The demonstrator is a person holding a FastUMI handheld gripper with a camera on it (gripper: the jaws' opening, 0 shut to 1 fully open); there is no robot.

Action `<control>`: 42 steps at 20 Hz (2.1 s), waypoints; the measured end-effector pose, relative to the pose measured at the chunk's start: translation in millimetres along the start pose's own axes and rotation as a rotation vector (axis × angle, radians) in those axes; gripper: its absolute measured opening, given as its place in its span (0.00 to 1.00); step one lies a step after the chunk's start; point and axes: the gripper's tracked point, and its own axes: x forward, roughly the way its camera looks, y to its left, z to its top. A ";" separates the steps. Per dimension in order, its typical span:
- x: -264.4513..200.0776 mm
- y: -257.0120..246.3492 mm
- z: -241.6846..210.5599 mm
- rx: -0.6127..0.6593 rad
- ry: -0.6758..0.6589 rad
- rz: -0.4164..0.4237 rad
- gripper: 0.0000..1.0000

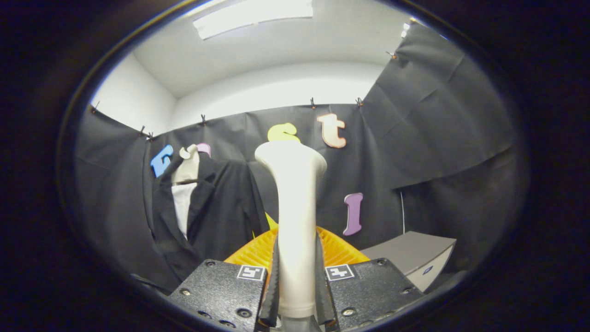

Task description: Iron the clothes twice with a garment steamer, once on the left side and once on the right side.

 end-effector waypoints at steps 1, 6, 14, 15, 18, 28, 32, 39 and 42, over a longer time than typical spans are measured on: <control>0.3 16.1 6.4 -0.011 -0.022 0.021 0.34; 22.3 90.3 19.6 -0.068 -0.090 0.145 0.34; 66.8 151.0 8.7 -0.109 -0.096 0.225 0.34; 69.6 152.9 6.9 -0.110 -0.091 0.224 0.34; 77.1 155.5 -2.2 -0.107 -0.079 0.232 0.35; 98.2 157.7 -57.7 -0.109 -0.014 0.259 0.34; 91.9 160.7 -76.5 -0.115 0.018 0.277 0.34; 67.6 146.8 -119.1 -0.133 0.138 0.285 0.34; 58.6 139.9 -133.7 -0.147 0.181 0.281 0.34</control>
